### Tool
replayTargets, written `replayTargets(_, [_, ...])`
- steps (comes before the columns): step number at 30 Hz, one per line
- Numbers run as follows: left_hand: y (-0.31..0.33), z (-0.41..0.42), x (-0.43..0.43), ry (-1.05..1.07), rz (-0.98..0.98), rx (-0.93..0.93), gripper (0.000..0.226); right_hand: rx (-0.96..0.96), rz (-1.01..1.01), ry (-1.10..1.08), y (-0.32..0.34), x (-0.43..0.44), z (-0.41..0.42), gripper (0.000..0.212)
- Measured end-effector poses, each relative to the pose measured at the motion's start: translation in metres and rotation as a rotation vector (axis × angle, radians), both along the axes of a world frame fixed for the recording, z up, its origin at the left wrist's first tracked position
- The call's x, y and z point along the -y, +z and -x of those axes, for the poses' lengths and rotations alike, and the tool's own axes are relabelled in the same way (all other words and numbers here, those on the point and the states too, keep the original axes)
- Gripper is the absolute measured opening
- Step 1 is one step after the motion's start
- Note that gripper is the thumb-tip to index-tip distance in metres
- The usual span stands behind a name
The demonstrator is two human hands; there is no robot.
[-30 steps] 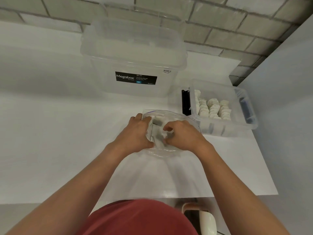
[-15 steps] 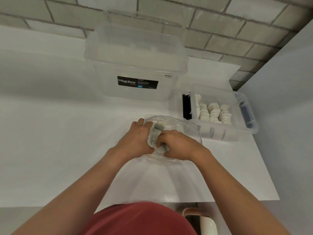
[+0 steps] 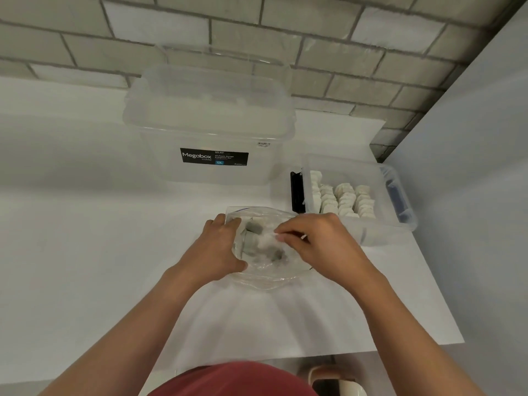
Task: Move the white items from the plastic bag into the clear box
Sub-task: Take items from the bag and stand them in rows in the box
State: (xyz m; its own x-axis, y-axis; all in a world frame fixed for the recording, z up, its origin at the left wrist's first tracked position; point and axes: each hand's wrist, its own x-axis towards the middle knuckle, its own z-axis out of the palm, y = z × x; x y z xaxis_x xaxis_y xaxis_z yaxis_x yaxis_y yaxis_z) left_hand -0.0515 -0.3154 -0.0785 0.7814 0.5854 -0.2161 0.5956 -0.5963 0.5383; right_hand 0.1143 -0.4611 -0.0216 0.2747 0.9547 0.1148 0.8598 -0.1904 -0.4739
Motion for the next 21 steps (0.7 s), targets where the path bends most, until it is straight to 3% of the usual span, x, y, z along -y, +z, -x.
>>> replayTargets(4, [0.0,-0.001,0.0,0.026,0.005,0.002,0.082,-0.08,-0.348,-0.267,0.041,0.013,-0.034,0.005])
replayTargets(6, [0.001,-0.001,0.0,0.029,0.004,0.0,0.086,-0.032,-0.387,-0.348,0.045,0.008,-0.056,0.007])
replayTargets(10, [0.003,0.002,0.0,0.048,-0.007,-0.001,0.094,0.113,-0.063,-0.412,0.032,-0.008,-0.098,0.013])
replayTargets(16, [0.003,0.005,0.003,0.078,-0.018,-0.007,0.097,-0.041,0.386,-0.298,0.007,-0.025,-0.124,0.014])
replayTargets(21, [0.0,0.003,0.003,0.085,-0.026,-0.01,0.096,-0.082,0.35,-0.336,-0.01,-0.041,-0.13,0.009])
